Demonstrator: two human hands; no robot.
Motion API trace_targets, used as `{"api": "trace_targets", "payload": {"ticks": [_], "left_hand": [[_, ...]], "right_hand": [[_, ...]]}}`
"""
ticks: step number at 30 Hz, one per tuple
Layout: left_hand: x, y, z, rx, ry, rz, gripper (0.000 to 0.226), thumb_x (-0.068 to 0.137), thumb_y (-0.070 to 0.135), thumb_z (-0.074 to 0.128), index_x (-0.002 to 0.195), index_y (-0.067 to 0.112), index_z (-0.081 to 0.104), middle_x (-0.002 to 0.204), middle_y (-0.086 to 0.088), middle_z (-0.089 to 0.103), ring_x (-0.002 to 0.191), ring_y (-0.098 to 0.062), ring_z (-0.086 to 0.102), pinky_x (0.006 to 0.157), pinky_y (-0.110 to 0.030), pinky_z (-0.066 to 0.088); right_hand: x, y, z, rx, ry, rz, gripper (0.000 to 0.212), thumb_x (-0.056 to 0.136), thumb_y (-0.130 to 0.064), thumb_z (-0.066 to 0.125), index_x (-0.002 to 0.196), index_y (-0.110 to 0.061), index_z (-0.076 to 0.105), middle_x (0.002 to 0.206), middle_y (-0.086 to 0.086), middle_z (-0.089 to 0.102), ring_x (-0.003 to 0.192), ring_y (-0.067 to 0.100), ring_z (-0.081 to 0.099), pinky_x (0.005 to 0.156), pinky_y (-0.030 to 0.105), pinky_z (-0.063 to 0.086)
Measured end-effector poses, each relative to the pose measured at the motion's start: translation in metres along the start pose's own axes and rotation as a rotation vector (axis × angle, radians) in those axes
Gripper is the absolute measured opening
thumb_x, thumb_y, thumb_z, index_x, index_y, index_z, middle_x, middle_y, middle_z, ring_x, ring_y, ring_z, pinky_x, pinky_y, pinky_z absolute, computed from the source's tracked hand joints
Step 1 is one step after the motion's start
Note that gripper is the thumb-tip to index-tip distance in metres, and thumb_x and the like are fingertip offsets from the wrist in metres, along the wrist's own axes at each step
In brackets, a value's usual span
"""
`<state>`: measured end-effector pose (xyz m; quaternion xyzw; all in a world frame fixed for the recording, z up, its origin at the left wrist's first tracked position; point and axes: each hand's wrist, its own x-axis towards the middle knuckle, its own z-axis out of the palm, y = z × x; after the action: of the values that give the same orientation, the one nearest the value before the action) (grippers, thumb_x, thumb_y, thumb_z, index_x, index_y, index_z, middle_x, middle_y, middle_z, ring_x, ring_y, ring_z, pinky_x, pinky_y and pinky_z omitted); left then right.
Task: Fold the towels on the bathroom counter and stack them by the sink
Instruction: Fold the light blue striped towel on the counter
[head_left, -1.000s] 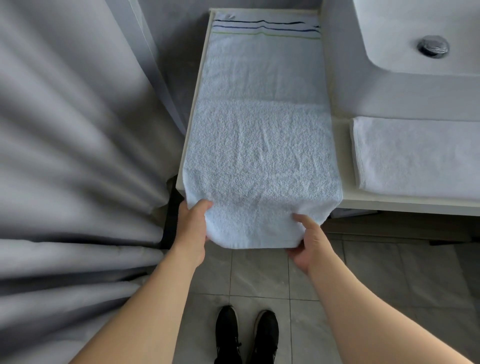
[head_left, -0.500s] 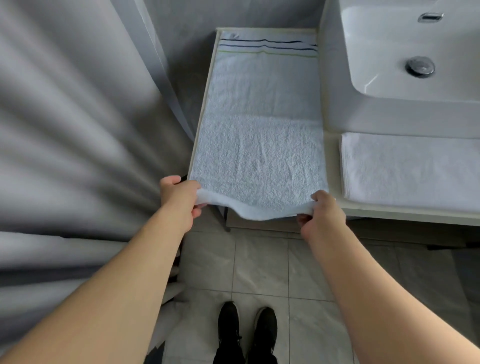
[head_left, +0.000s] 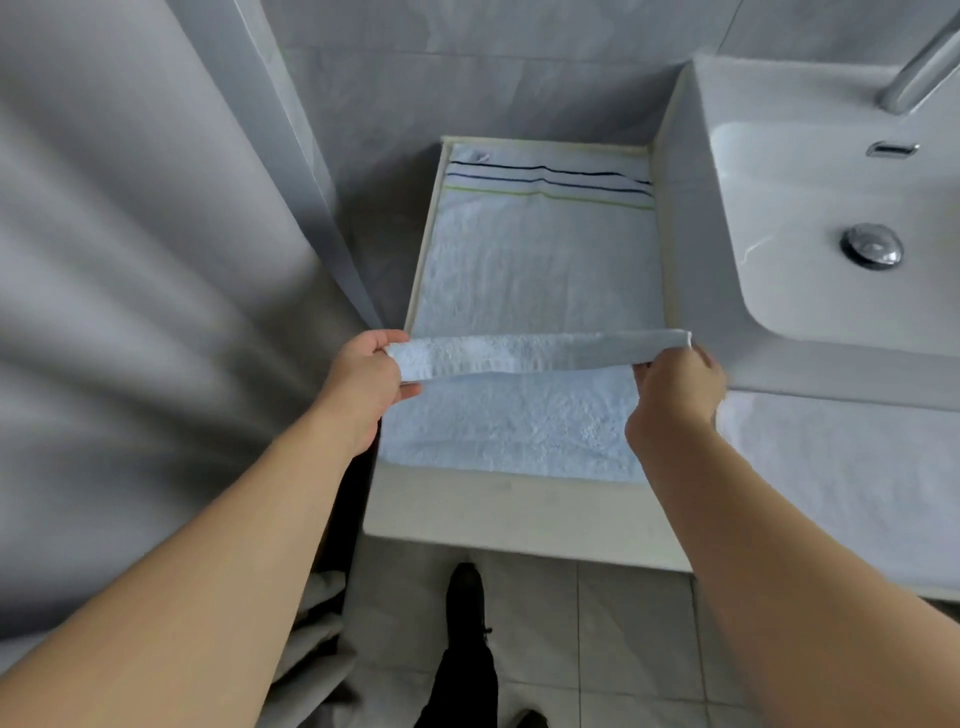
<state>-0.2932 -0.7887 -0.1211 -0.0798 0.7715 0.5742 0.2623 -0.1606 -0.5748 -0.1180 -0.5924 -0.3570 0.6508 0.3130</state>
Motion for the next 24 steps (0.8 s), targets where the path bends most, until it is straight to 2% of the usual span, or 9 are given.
{"api": "trace_targets", "payload": {"ticks": [1, 3, 6, 9, 11, 13, 16, 20, 24], "left_hand": [[0.012, 0.006, 0.002, 0.019, -0.009, 0.006, 0.026, 0.097, -0.004, 0.048, 0.111, 0.013, 0.062, 0.109, -0.004, 0.065, 0.089, -0.015, 0.068, 0.067, -0.024, 0.06], [0.033, 0.017, 0.008, 0.091, -0.003, 0.012, 0.021, 0.097, -0.001, 0.051, 0.104, 0.015, 0.062, 0.099, -0.003, 0.07, 0.079, -0.012, 0.072, 0.064, -0.024, 0.06], [0.064, 0.03, 0.018, 0.104, 0.011, 0.05, 0.01, 0.098, 0.008, 0.055, 0.096, 0.01, 0.065, 0.082, -0.005, 0.074, 0.064, -0.009, 0.071, 0.059, -0.025, 0.058], [0.096, 0.041, 0.029, 0.153, 0.062, 0.112, 0.026, 0.099, 0.021, 0.055, 0.085, 0.0, 0.061, 0.063, -0.005, 0.06, 0.047, -0.01, 0.056, 0.048, -0.025, 0.049], [0.119, 0.05, 0.038, 0.213, 0.108, 0.155, 0.037, 0.099, 0.031, 0.053, 0.078, -0.001, 0.054, 0.064, -0.008, 0.046, 0.056, -0.016, 0.044, 0.055, -0.031, 0.039], [0.14, 0.06, 0.047, 0.24, 0.158, 0.198, 0.041, 0.099, 0.033, 0.051, 0.067, 0.008, 0.043, 0.064, -0.005, 0.038, 0.063, -0.02, 0.036, 0.061, -0.033, 0.03], [0.17, 0.077, 0.061, 0.229, 0.218, 0.244, 0.039, 0.098, 0.029, 0.047, 0.064, 0.015, 0.032, 0.061, -0.001, 0.033, 0.062, -0.02, 0.031, 0.06, -0.034, 0.027], [0.211, 0.097, 0.08, 0.224, 0.289, 0.336, 0.036, 0.099, 0.027, 0.043, 0.067, 0.015, 0.031, 0.063, -0.002, 0.032, 0.064, -0.021, 0.03, 0.06, -0.036, 0.027], [0.246, 0.12, 0.103, 0.289, 0.348, 0.4, 0.039, 0.1, 0.028, 0.041, 0.066, 0.015, 0.03, 0.062, 0.0, 0.034, 0.06, -0.02, 0.03, 0.058, -0.033, 0.027]], "right_hand": [[0.006, 0.001, 0.011, -0.077, -0.01, -0.055, 0.042, 0.085, 0.001, 0.039, 0.119, -0.008, 0.063, 0.086, 0.0, 0.061, 0.074, 0.013, 0.058, 0.081, 0.025, 0.053], [0.024, 0.003, 0.029, -0.291, 0.026, -0.186, 0.042, 0.083, 0.001, 0.041, 0.116, -0.011, 0.064, 0.095, 0.002, 0.066, 0.079, 0.016, 0.058, 0.072, 0.026, 0.047], [0.052, -0.003, 0.05, -0.535, 0.112, -0.346, 0.014, 0.087, -0.011, 0.052, 0.092, -0.011, 0.065, 0.086, 0.007, 0.068, 0.078, 0.022, 0.058, 0.072, 0.032, 0.047], [0.078, -0.018, 0.071, -0.64, 0.15, -0.449, 0.015, 0.094, -0.024, 0.051, 0.091, -0.011, 0.057, 0.082, 0.004, 0.058, 0.084, 0.026, 0.056, 0.071, 0.031, 0.039], [0.095, -0.028, 0.086, -0.71, 0.129, -0.526, 0.018, 0.096, -0.026, 0.046, 0.089, -0.01, 0.05, 0.085, 0.012, 0.057, 0.088, 0.033, 0.054, 0.071, 0.033, 0.033], [0.109, -0.04, 0.104, -0.847, 0.118, -0.641, 0.023, 0.098, -0.027, 0.04, 0.092, -0.007, 0.049, 0.101, 0.024, 0.057, 0.099, 0.039, 0.051, 0.081, 0.039, 0.032], [0.13, -0.057, 0.133, -0.957, 0.068, -0.809, 0.032, 0.101, -0.028, 0.033, 0.099, -0.003, 0.053, 0.113, 0.022, 0.051, 0.106, 0.037, 0.045, 0.083, 0.036, 0.026], [0.166, -0.078, 0.178, -0.903, 0.061, -0.792, 0.031, 0.102, -0.02, 0.032, 0.11, -0.001, 0.054, 0.121, 0.019, 0.051, 0.108, 0.037, 0.048, 0.085, 0.037, 0.033], [0.2, -0.088, 0.214, -0.86, 0.118, -0.737, 0.029, 0.102, -0.014, 0.03, 0.116, 0.002, 0.05, 0.126, 0.02, 0.051, 0.114, 0.036, 0.048, 0.086, 0.031, 0.028]]}}
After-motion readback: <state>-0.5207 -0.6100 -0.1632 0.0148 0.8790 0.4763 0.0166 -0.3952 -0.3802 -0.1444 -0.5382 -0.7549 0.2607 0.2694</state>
